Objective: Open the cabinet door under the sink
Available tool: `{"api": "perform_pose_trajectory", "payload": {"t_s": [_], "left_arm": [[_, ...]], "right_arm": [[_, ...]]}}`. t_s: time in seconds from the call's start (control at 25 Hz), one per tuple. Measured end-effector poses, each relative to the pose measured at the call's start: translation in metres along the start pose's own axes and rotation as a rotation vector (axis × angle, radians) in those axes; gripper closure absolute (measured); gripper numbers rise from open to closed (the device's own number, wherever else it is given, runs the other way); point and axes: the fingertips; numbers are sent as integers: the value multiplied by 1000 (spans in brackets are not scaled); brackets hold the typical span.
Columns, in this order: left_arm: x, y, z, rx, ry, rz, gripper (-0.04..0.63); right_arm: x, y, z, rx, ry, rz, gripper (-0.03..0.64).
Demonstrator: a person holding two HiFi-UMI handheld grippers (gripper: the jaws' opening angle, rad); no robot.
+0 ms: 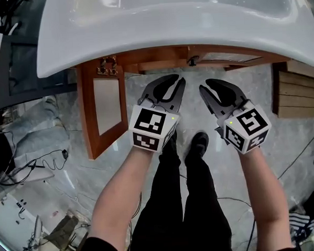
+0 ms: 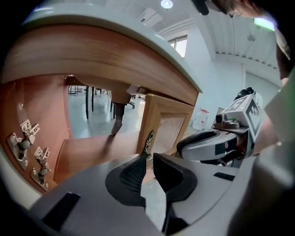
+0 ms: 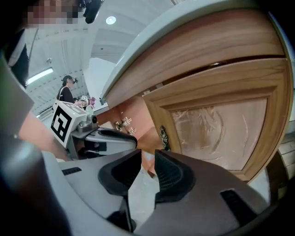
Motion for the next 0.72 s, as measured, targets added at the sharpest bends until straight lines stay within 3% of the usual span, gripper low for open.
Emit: {"api": "perform_pose_trajectory", "payload": {"t_s": [0.36, 0.72], "left_arm": [[69, 14, -18, 11, -29, 22, 540], [89, 12, -9, -14, -30, 31, 540]], "right_arm": [[-26, 3, -84, -4, 111, -34, 474], [-45, 20, -110, -3, 259, -100, 485]]}}
Point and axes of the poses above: the fingertips, and each gripper's own axes: z backward along the fingers, x to its left, y out of its underside, and after that the axes turned 7 degrees about -x, right-handed
